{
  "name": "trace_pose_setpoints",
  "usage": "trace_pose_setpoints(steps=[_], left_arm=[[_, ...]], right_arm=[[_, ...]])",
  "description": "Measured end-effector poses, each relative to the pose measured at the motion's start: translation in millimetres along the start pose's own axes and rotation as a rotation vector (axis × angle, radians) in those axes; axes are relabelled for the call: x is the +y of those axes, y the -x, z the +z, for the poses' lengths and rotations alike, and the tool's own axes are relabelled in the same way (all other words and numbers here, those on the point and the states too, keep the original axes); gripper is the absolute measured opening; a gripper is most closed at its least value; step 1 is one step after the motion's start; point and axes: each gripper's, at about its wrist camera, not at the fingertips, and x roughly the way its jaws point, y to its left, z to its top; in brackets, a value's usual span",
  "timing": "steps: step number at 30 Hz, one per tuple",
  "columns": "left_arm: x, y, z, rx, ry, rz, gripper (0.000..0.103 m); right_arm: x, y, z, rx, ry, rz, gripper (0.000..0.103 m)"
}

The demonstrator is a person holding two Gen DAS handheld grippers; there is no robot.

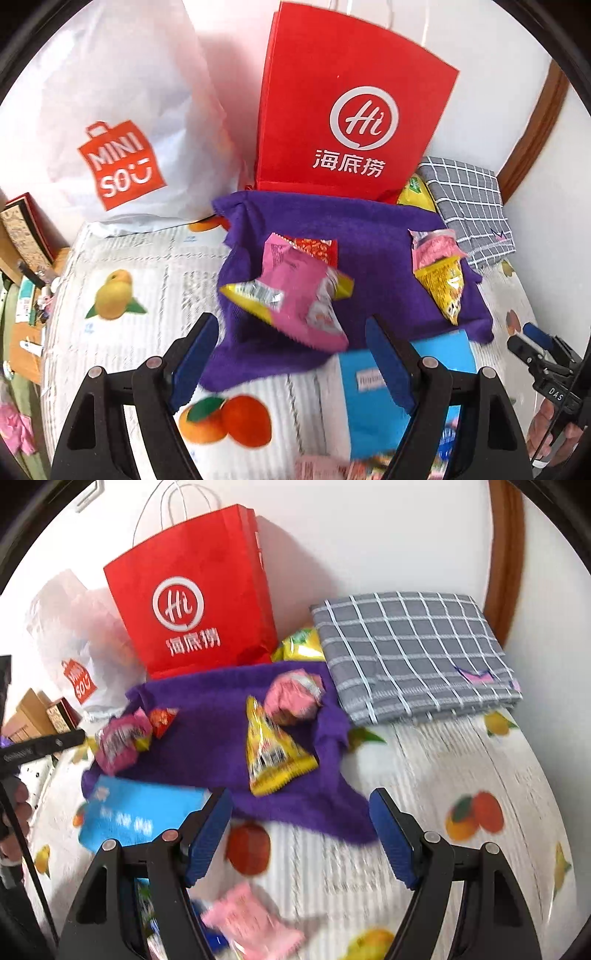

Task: Organize snacks
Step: 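Open both tools to drop the pink and yellow bags onto the towel, then withdraw both open tools from the towel back toward the snack pile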

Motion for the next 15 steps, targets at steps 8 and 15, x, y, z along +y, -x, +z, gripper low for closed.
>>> trace_pose_setpoints(steps=[8,15], left_arm=[[3.4,20.5,-32.7,0.026,0.013,-0.035,0.081],[11.2,36.0,-58.8,0.046,0.031,-0.074,0.081]], right_arm=[[7.5,0.1,-46.4,0.088,0.005,0.08,0.068],[32.4,-14.6,-77.0,0.138,0.099,0.078,0.063]])
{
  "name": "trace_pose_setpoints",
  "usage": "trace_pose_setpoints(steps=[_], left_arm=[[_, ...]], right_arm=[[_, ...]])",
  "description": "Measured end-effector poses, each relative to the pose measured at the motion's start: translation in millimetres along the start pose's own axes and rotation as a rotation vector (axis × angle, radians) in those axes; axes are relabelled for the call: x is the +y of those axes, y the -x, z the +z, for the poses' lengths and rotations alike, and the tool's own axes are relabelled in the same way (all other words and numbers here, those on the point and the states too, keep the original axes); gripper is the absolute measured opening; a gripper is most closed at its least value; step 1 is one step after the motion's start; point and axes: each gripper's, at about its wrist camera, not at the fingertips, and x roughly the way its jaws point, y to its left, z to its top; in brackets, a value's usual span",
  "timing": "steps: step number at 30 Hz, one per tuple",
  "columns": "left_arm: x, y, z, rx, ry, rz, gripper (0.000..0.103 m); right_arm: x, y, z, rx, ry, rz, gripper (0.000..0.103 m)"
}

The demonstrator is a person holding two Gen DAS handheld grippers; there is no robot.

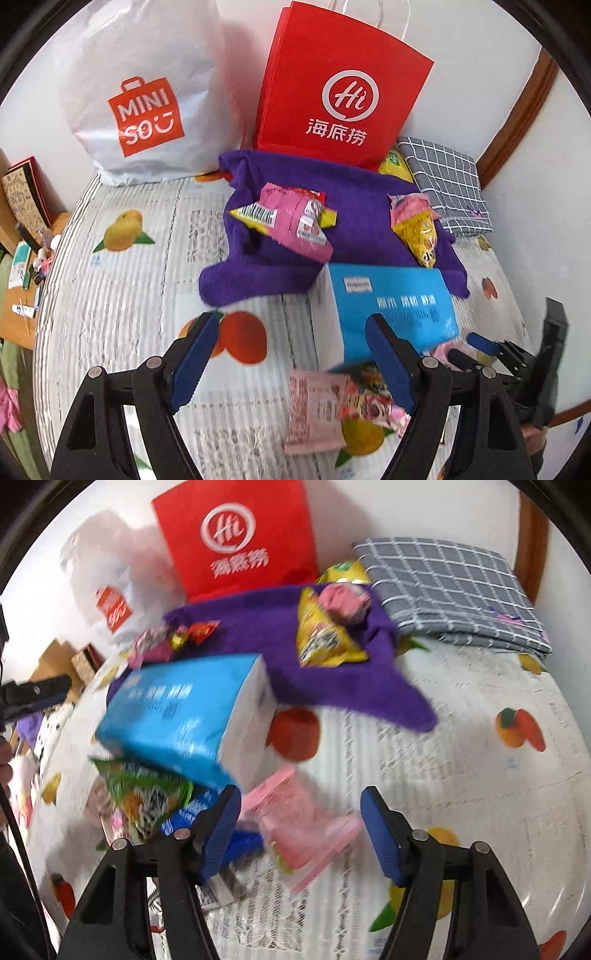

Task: Organize snacks
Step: 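Withdraw both open tools from the towel back toward the snack pile, then grasp the pink square cake packet with the right tool and lift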

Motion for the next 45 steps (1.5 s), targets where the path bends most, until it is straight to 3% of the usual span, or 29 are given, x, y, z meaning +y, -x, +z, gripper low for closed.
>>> trace_pose_setpoints(steps=[6,13,21,27,34,37,45], left_arm=[[5.0,10.6,-11.5,-0.007,0.009,-0.021,0.081],[5.4,17.8,-24.2,-0.008,0.008,-0.039,0.081],[8.2,22.2,-37.4,0.001,0.021,-0.035,0.081],[12.7,25.9,-48.2,0.008,0.02,-0.023,0.081],[12.4,26.2,-56.1,0.017,0.025,-0.012,0.081],[10.8,24.0,-58.4,0.023,0.02,-0.008,0.081],[8.3,25.0,-66.7,0.035,0.018,0.001,0.081]], right_arm=[[7.1,0.7,-8.6,-0.014,0.052,-0.04,0.062],[10.9,4.3,-23.8,0.102,0.081,-0.007,0.057],[17.6,9.0,-14.4,0.033,0.083,-0.052,0.06],[12.2,-12.8,-9.6,0.042,0.076,-0.069,0.061],[11.2,-1.3,-17.7,0.035,0.142,-0.074,0.062],[8.3,8.5,-19.3,-0.011,0.163,-0.098,0.069],[22.4,-5.8,-6.1,-0.024,0.228,-0.052,0.07]])
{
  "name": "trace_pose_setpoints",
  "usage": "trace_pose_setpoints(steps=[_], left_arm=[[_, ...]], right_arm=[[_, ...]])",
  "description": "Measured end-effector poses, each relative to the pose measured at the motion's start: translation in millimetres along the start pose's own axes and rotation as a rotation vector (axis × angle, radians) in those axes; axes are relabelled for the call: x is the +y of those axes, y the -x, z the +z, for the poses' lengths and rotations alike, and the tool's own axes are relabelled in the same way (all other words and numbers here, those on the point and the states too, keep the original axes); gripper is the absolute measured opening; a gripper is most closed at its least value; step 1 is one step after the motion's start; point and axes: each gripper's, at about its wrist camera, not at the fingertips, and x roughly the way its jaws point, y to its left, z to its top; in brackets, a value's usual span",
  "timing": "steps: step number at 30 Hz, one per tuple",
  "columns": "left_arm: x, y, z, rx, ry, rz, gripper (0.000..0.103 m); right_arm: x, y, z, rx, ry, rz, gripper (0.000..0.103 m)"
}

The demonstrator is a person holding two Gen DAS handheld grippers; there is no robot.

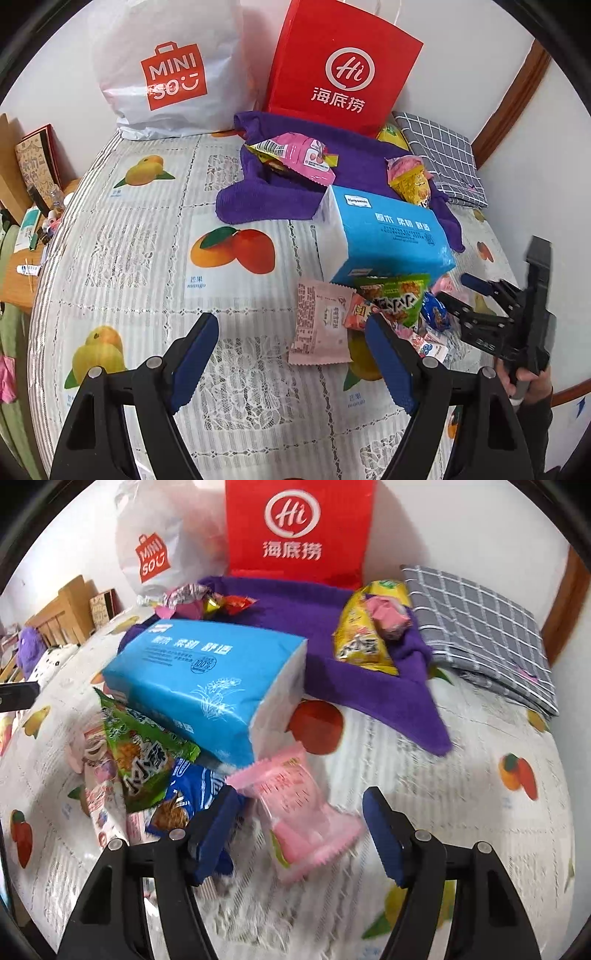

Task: Organize snacks
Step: 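Grasp the pink square cake packet with the right tool and lift, then grasp the pink-white rectangular packet with the left tool while the right tool holds the cake packet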

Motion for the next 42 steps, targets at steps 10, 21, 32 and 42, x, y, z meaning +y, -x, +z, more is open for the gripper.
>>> trace_pose_setpoints(steps=[10,21,32,42], left_arm=[[-3.5,-8.3,-8.0,0.006,0.0,-0.003,0.079],[-25.3,-52.8,-19.6,0.061,-0.092,0.072,0.077],[-45.2,-75.3,-21.5,-0.039,-0.229,0.142,0.053],[-44.9,-76.3,-20.5,-0.083,-0.223,0.124,0.044]], right_arm=[[-17.7,7.9,-16.8,-0.005,-0.133,0.047,0.047],[-34.3,26.4,-59.3,-0.069,-0.24,-0.037,0.048],[-32.7,23.2,-57.7,-0.057,-0.236,-0.066,0.048],[-32.3,22.9,-57.8,-0.054,-0.231,-0.069,0.049]])
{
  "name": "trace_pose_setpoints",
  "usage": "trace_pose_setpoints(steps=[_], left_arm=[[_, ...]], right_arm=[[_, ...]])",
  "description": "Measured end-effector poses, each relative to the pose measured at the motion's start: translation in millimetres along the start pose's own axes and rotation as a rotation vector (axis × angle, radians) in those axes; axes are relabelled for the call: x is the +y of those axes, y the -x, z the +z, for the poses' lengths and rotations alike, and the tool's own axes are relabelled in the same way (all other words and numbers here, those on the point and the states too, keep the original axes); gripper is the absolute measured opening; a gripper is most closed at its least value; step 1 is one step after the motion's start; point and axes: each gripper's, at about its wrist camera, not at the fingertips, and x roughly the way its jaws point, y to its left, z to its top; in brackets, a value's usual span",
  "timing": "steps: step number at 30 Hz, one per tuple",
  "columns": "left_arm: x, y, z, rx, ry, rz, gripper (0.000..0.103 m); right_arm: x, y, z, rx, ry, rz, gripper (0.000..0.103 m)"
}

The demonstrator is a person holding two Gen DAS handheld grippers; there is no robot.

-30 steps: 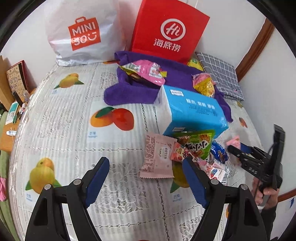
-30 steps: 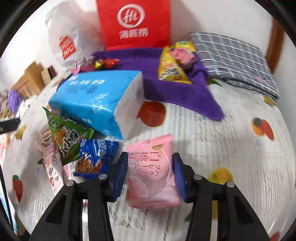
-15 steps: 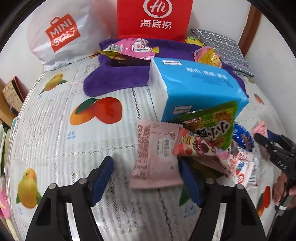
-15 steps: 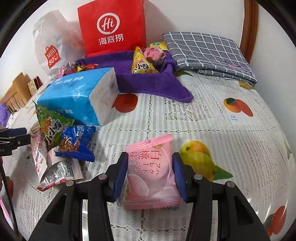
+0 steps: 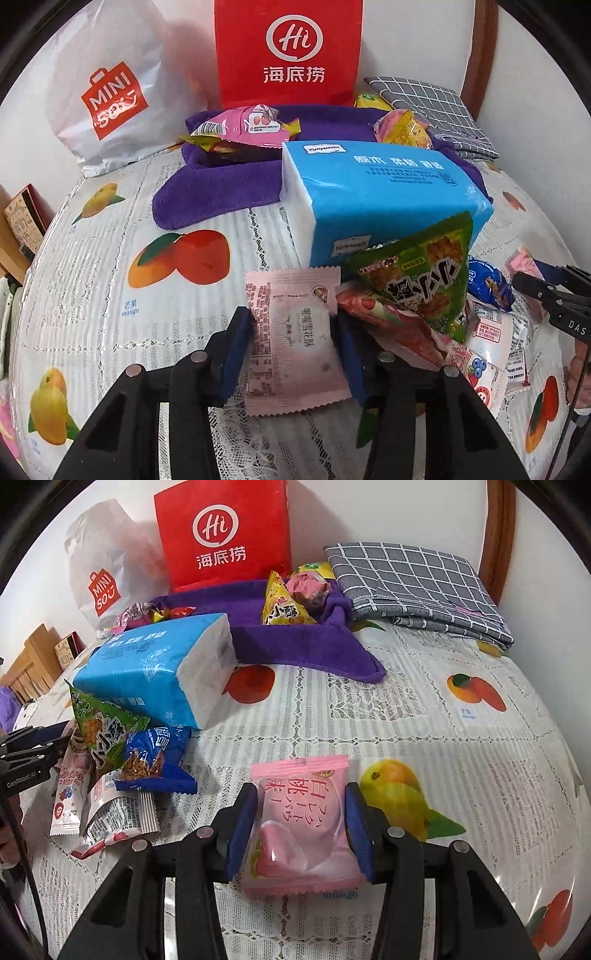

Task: Organize snacks
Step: 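Grasp the pink-white rectangular packet with the left tool while the right tool holds the cake packet, then carry both held packets up and over onto the purple towel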

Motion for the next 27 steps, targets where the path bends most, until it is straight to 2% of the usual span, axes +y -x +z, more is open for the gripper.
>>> trace_pose_setpoints(steps=[8,17,22,27], left_arm=[[2.0,0.1,-1.3,0.0,0.015,-0.017,0.044],[10.1,8.2,-4.5,0.011,0.06,-0.026,0.036],[14.8,29.4,-4.7,0.008,0.086,-0.048,0.036],[16.6,55.9,2.4,-0.012,0.097,-0.061,0.036]], right_arm=[[0.3,0.1,0.1,0.0,-0.004,0.008,0.049],[-6.3,2.3,-0.3,-0.009,-0.04,0.023,0.043],[-7.4,5.3,-1.3,-0.02,-0.061,0.005,0.042],[-10.3,23.8,0.4,-0.039,-0.112,0.05,0.042]])
